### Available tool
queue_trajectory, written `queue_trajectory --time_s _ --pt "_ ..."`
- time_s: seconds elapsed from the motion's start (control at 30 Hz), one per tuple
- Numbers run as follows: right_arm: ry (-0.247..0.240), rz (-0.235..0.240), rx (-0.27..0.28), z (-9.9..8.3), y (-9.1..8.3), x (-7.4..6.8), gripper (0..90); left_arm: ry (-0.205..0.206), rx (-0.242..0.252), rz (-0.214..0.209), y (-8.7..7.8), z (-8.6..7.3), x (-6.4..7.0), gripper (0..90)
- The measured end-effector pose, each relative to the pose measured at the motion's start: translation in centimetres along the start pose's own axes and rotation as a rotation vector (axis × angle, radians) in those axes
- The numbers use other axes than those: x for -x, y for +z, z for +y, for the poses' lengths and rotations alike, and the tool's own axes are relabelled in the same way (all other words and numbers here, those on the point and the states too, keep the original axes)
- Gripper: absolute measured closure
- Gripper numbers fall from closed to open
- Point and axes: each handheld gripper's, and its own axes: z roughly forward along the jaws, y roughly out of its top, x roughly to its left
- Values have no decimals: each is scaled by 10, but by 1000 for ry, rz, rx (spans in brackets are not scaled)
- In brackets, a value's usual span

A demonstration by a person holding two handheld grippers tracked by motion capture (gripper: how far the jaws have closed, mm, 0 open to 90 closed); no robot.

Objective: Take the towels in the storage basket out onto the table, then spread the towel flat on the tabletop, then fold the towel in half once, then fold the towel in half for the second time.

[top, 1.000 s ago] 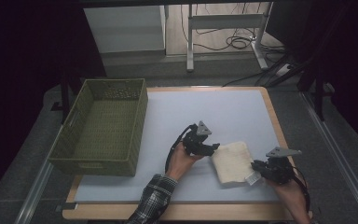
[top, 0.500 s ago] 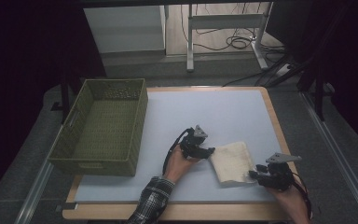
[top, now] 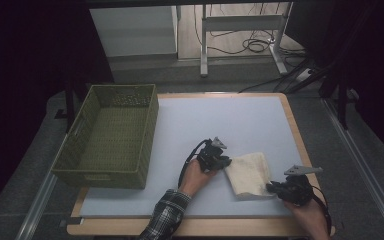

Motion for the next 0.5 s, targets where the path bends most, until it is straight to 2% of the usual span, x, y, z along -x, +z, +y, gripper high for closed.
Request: queue_trajectory --time_s 0.13,0.23,0.5 --pt "7 7 2 1 -1 0 816 30 18 22 -2 2 3 830" --pt "19 39 23 1 -2 0 818 33 38 28 -7 5 3 831" --pt "-13 71 49 13 -4 -10 818 51 76 55 -27 11 0 827"
